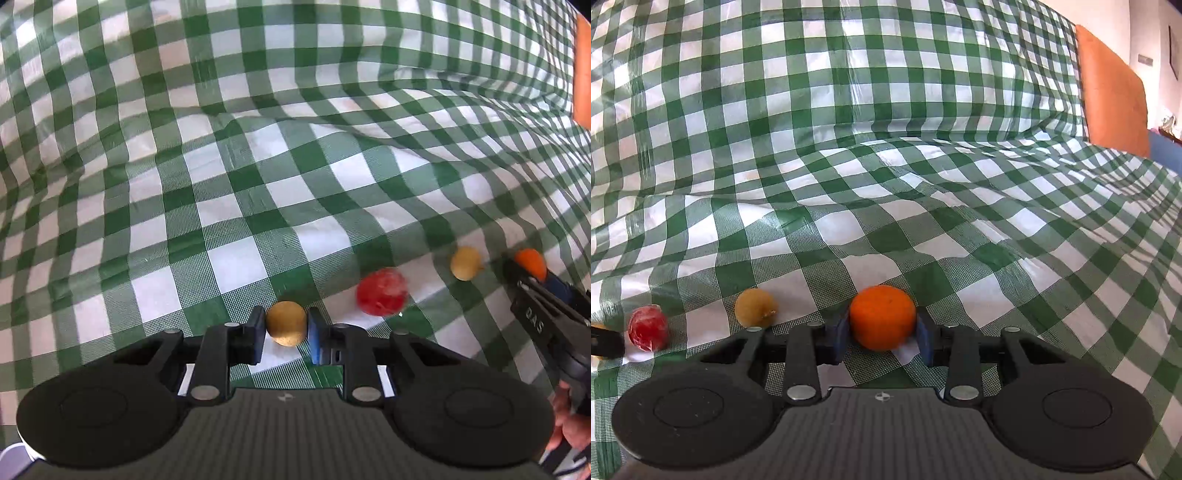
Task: Organize fruits
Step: 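Carry the tan fruit in the left tool and orange tomato in the right tool to the plate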
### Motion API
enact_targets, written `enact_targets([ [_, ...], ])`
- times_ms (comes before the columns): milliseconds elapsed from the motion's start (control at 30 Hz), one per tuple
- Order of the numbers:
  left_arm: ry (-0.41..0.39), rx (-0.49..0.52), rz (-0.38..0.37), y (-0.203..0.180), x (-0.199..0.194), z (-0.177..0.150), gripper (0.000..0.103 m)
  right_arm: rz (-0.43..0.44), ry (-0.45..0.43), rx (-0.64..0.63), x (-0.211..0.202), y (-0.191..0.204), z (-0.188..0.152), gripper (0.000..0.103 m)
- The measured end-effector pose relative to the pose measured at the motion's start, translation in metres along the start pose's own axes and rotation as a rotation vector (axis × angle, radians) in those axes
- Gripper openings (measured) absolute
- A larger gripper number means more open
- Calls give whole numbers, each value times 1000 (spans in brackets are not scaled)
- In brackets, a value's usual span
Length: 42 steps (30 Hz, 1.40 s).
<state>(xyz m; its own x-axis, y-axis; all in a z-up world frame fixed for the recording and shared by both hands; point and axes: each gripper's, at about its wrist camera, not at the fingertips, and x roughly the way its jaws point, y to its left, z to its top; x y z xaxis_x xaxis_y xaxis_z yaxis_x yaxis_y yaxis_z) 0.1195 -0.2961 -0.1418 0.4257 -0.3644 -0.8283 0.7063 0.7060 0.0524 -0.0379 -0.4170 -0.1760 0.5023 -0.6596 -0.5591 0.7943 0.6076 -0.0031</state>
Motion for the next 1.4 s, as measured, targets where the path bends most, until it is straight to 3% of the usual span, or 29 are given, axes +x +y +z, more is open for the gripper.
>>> enact_targets([
  [200, -2, 40, 15, -3, -43, -12, 26, -51, -17, 33, -16, -10, -1, 38],
  [400, 16, 32, 45, 14, -113, -42, 26, -16, -32, 6, -73, -17, 4, 38],
  [500, 37, 16, 51, 27, -151, -62, 26, 43, -45, -29, -123, -22, -1, 38],
  [667, 34, 4, 96, 47, -210, -96, 26, 159, 12, -54, -198, -26, -23, 38],
  [900, -5, -47, 122, 74, -285, -142, 26, 279, 17, -124, -275, -21, -41, 38],
  [1167, -28, -112, 152, 109, -342, -194, 26, 437, -33, -235, -368, 33, -54, 38],
  [1400, -40, -169, 181, 135, -369, -232, 26, 553, -36, -354, -425, 75, -66, 38],
])
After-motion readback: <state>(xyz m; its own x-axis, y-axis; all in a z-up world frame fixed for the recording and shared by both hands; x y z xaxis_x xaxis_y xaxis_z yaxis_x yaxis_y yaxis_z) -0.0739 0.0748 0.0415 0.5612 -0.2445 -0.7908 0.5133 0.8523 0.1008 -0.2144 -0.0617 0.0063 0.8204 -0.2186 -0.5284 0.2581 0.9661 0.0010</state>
